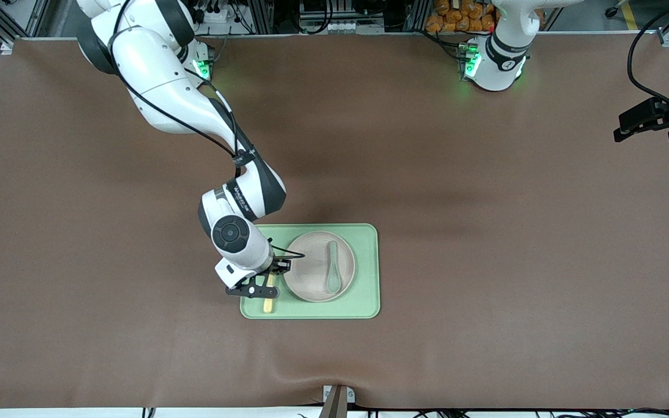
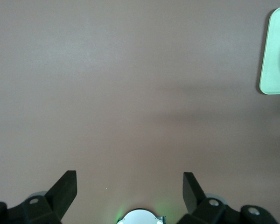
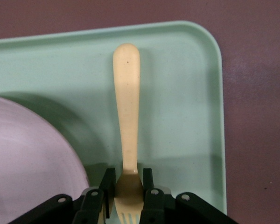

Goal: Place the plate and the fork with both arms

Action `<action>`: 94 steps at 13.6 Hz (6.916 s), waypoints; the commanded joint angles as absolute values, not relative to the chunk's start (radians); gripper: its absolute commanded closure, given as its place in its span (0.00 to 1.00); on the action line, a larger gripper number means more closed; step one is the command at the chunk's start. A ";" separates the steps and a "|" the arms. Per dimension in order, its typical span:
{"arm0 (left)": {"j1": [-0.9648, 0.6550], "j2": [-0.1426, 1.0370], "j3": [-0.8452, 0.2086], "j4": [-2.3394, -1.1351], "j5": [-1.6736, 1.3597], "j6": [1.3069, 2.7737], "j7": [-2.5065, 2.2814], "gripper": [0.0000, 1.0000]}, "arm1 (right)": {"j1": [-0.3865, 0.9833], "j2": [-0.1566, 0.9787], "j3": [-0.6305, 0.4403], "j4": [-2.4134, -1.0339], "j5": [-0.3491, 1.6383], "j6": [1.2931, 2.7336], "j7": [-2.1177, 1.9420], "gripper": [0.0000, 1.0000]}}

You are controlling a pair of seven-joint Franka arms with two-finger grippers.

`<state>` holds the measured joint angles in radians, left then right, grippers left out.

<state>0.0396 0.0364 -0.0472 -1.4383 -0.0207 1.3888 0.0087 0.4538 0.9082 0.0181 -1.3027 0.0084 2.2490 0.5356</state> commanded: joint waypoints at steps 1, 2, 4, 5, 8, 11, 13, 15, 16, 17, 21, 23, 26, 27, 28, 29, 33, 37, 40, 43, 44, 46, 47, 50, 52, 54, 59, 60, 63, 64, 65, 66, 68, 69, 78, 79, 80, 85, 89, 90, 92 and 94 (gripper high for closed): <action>0.041 0.038 -0.051 -1.431 0.003 1.394 0.026 0.00 | 0.446 0.825 0.029 -1.427 0.023 2.295 0.520 1.00; 0.041 0.038 -0.051 -1.431 0.003 1.394 0.026 0.00 | 0.446 0.825 0.029 -1.430 0.023 2.299 0.520 1.00; 0.041 0.038 -0.051 -1.431 0.003 1.396 0.026 0.00 | 0.446 0.824 0.029 -1.436 0.025 2.298 0.520 0.78; 0.041 0.038 -0.051 -1.431 0.003 1.396 0.026 0.00 | 0.446 0.824 0.029 -1.436 0.025 2.298 0.522 0.50; 0.041 0.038 -0.051 -1.431 0.002 1.396 0.026 0.00 | 0.448 0.812 0.029 -1.434 0.034 2.295 0.526 0.04; 0.041 0.038 -0.051 -1.431 0.002 1.396 0.026 0.00 | 0.448 0.775 0.029 -1.422 0.034 2.287 0.523 0.00; 0.041 0.038 -0.051 -1.431 0.002 1.396 0.028 0.00 | 0.439 0.746 0.029 -1.420 0.034 2.278 0.517 0.00; 0.041 0.038 -0.051 -1.431 0.002 1.396 0.026 0.00 | 0.426 0.718 0.028 -1.416 0.032 2.276 0.503 0.00; 0.041 0.038 -0.051 -1.431 0.002 1.396 0.026 0.00 | 0.420 0.706 0.025 -1.408 0.032 2.270 0.489 0.00; 0.041 0.038 -0.051 -1.431 0.002 1.397 0.026 0.00 | 0.404 0.695 0.023 -1.404 0.031 2.260 0.468 0.00; 0.041 0.038 -0.051 -1.431 0.002 1.397 0.026 0.00 | 0.335 0.643 0.025 -1.405 0.032 2.203 0.413 0.00; 0.043 0.038 -0.051 -1.431 0.003 1.397 0.026 0.00 | 0.304 0.612 0.025 -1.405 0.032 2.163 0.364 0.00; 0.041 0.038 -0.051 -1.431 0.003 1.399 0.028 0.00 | 0.255 0.566 0.026 -1.407 0.032 2.102 0.361 0.00; 0.041 0.038 -0.051 -1.431 0.003 1.399 0.026 0.00 | 0.235 0.555 0.028 -1.407 0.031 2.079 0.356 0.00; 0.041 0.038 -0.051 -1.431 0.003 1.399 0.026 0.00 | 0.224 0.539 0.028 -1.407 0.026 2.048 0.330 0.00; 0.037 0.038 -0.052 -1.431 0.003 1.399 0.026 0.00 | 0.198 0.522 0.029 -1.407 0.026 2.019 0.299 0.00; 0.032 0.037 -0.074 -1.431 0.014 1.399 0.026 0.00 | 0.083 0.439 0.117 -1.407 0.023 1.899 0.238 0.00; 0.037 0.037 -0.078 -1.431 0.017 1.399 0.026 0.00 | 0.052 0.339 0.118 -1.425 0.023 1.818 0.207 0.00; 0.037 0.037 -0.078 -1.431 0.017 1.399 0.028 0.00 | 0.031 0.212 0.120 -1.503 0.023 1.789 0.198 0.00; 0.037 0.037 -0.078 -1.433 0.017 1.399 0.028 0.00 | 0.008 0.063 0.120 -1.629 0.029 1.787 0.195 0.00; 0.038 0.037 -0.077 -1.433 0.017 1.399 0.026 0.00 | 0.000 0.034 0.120 -1.634 0.029 1.763 0.187 0.00; 0.040 0.037 -0.077 -1.433 0.017 1.399 0.028 0.00 | -0.012 -0.007 0.120 -1.634 0.029 1.709 0.157 0.00; 0.038 0.037 -0.077 -1.433 0.017 1.399 0.028 0.00 | -0.015 -0.015 0.118 -1.625 0.028 1.697 0.146 0.00; 0.038 0.037 -0.077 -1.433 0.017 1.399 0.028 0.00 | -0.029 0.006 0.118 -1.513 0.025 1.692 0.126 0.00; 0.040 0.037 -0.077 -1.433 0.017 1.399 0.026 0.00 | -0.041 0.006 0.115 -1.471 0.025 1.637 0.124 0.00; 0.040 0.037 -0.077 -1.433 0.017 1.399 0.028 0.00 | -0.041 0.006 0.115 -1.416 0.018 1.563 0.123 0.00; 0.040 0.037 -0.077 -1.433 0.017 1.399 0.028 0.00 | -0.067 0.006 0.114 -1.462 0.011 1.525 0.035 0.00; 0.040 0.037 -0.077 -1.433 0.017 1.399 0.028 0.00 | -0.071 0.008 0.114 -1.465 0.011 1.525 0.035 0.00; 0.040 0.037 -0.077 -1.431 0.017 1.399 0.028 0.00 | -0.069 0.009 0.114 -1.466 0.009 1.523 0.032 0.00; 0.040 0.037 -0.077 -1.433 0.017 1.399 0.028 0.00 | -0.071 0.009 0.114 -1.466 0.009 1.523 0.028 0.00; 0.040 0.037 -0.077 -1.431 0.017 1.399 0.028 0.00 | -0.071 0.009 0.114 -1.468 0.003 1.522 0.025 0.00; 0.040 0.037 -0.077 -1.433 0.017 1.399 0.026 0.00 | -0.071 0.009 0.114 -1.468 0.002 1.522 0.028 0.00; 0.040 0.037 -0.077 -1.431 0.017 1.399 0.028 0.00 | -0.069 0.009 0.115 -1.468 0.002 1.520 0.031 0.00; 0.040 0.037 -0.077 -1.431 0.017 1.399 0.028 0.00 | -0.069 0.009 0.114 -1.468 0.002 1.516 0.028 0.00; 0.041 0.037 -0.077 -1.431 0.017 1.399 0.026 0.00 | -0.069 0.011 0.115 -1.468 0.002 1.511 0.031 0.00; 0.040 0.037 -0.077 -1.431 0.017 1.399 0.026 0.00 | -0.069 0.015 0.115 -1.468 0.002 1.511 0.034 0.00; 0.040 0.037 -0.077 -1.431 0.017 1.399 0.026 0.00 | -0.069 0.015 0.115 -1.465 0.002 1.514 0.032 0.00; 0.041 0.037 -0.075 -1.431 0.017 1.399 0.028 0.00 | -0.072 0.017 0.114 -1.465 0.002 1.514 0.032 0.00; 0.041 0.037 -0.075 -1.431 0.017 1.399 0.026 0.00 | -0.072 0.018 0.114 -1.466 0.002 1.514 0.032 0.00; 0.041 0.037 -0.075 -1.433 0.017 1.399 0.028 0.00 | -0.074 0.018 0.114 -1.468 0.003 1.514 0.032 0.00; 0.041 0.037 -0.075 -1.433 0.017 1.399 0.026 0.00 | -0.075 0.018 0.114 -1.467 0.002 1.514 0.029 0.00; 0.041 0.037 -0.075 -1.433 0.015 1.399 0.028 0.00 | -0.074 0.018 0.114 -1.468 0.003 1.514 0.029 0.00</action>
